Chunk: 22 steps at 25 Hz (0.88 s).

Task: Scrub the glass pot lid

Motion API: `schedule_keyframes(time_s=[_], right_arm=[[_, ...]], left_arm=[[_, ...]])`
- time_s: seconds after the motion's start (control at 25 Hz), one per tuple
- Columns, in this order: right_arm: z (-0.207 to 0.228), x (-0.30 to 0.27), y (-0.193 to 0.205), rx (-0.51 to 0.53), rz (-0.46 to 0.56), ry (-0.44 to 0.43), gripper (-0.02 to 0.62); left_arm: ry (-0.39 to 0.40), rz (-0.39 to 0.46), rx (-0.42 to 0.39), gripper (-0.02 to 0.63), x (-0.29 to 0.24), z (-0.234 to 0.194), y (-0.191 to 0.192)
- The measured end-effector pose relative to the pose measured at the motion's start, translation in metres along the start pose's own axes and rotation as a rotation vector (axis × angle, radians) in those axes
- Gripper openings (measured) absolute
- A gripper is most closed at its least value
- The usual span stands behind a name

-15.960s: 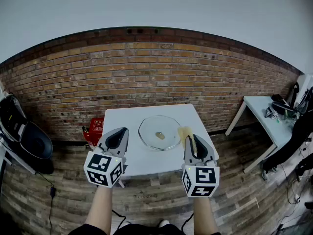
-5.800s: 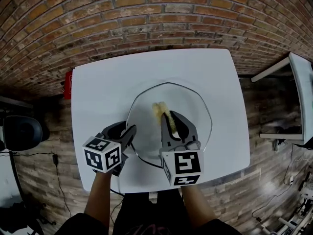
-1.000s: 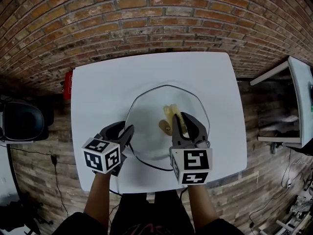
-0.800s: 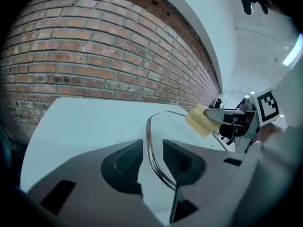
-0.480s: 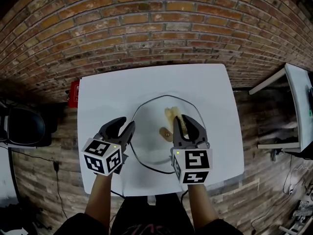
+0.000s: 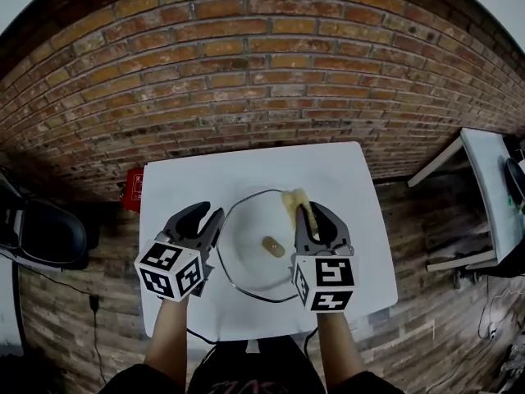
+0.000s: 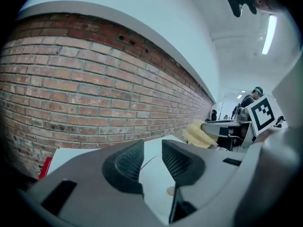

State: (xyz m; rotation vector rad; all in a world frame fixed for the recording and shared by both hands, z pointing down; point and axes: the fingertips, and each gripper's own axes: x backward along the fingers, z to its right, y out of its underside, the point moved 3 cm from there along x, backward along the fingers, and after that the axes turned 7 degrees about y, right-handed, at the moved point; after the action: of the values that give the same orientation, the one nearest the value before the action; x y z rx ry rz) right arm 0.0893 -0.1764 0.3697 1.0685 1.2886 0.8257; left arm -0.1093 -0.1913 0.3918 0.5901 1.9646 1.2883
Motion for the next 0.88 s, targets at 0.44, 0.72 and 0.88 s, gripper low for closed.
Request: schedule_keyframes(time_s=[0.44, 0.72, 0.88], right_arm=[[0.010, 0.031, -0.066, -0.002, 0.152, 0.025, 0.058], [0.006, 0.051, -0.110, 0.018, 0.244, 0.021, 0.058], [0.005, 0.063, -0.128, 0.025, 0.293, 0.022, 0.058]], left_arm=[[-0.070, 0.234, -0.140, 0.023, 0.046, 0.021, -0.096], [-0.119, 0.354, -0.207, 0.018, 0.079, 0.032, -0.143], [-0.145, 0.413, -0.244, 0.017, 0.097, 0.039, -0.166]])
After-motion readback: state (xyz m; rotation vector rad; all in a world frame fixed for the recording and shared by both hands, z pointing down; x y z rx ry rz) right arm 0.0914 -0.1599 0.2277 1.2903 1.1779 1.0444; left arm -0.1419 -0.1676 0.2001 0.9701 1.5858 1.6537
